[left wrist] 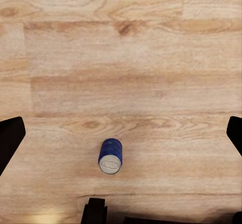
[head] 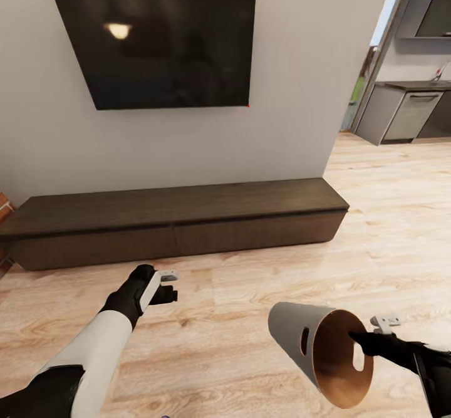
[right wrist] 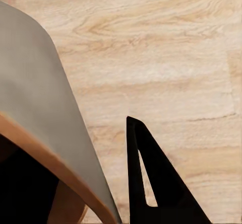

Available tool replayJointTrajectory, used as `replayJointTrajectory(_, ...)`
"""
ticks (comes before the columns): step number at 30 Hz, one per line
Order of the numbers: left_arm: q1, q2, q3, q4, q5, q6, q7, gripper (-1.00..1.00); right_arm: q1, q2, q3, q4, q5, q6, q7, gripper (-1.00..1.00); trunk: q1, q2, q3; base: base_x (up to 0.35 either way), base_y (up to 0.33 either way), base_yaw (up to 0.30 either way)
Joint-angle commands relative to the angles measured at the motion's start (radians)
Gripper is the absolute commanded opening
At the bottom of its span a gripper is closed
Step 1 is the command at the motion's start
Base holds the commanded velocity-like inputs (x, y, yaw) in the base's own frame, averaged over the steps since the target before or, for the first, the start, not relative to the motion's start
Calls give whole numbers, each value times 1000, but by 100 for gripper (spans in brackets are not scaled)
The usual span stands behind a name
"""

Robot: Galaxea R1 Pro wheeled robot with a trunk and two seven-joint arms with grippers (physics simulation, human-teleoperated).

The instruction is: Put the three can of soda from the living room inside the tash can in the kitchen.

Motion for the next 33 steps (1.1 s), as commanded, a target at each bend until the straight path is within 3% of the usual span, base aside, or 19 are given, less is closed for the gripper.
replayJointTrajectory(1, 0, -1, 0, -1, 0, 0, 1, 100, -7, -1, 7, -13, -21, 37, 6, -100, 4, -7, -3, 0, 0, 0)
replayJointTrajectory(2, 0, -3, 0, -2, 0, -1, 6, 100, -28, -4, 31, -47, -18, 124, 6, -100, 8, -14, -6, 0, 0, 0)
replayJointTrajectory(9, 0, -5, 0, -4, 0, -2, 12, 100, -153, -9, 123, -88, 16, 426, -1, -100, 35, -63, -32, 0, 0, 0)
replayJointTrajectory(10, 0, -4, 0, -4, 0, -2, 13, 100, -183, -9, 139, -90, 31, 498, -2, -100, 38, -70, -37, 0, 0, 0)
replayJointTrajectory(15, 0, -4, 0, -4, 0, -3, 15, 100, -279, -12, 164, -140, 65, 672, -4, -100, 58, -105, -60, 0, 0, 0)
replayJointTrajectory(18, 0, -4, 0, -4, 0, -3, 15, 100, -327, -12, 167, -173, 90, 687, -4, -100, 69, -126, -74, 0, 0, 0)
replayJointTrajectory(19, 0, -4, 0, -4, 0, -3, 15, 100, -357, -9, 168, -181, 119, 687, -4, -100, 73, -133, -78, 0, 0, 0)
replayJointTrajectory(20, 0, -4, 0, -4, 0, -4, 15, 100, -398, -4, 168, -189, 182, 687, -1, -100, 77, -140, -83, 0, 0, 0)
replayJointTrajectory(22, 0, -4, 0, -4, 0, -4, 15, 100, -430, -1, 166, -193, 238, 687, 4, -100, 84, -154, -93, 0, 0, 0)
replayJointTrajectory(33, 0, -5, 0, -5, 0, -5, 15, 100, -555, 7, 170, -191, 344, 687, 10, -100, 127, -231, -144, 0, 0, 6)
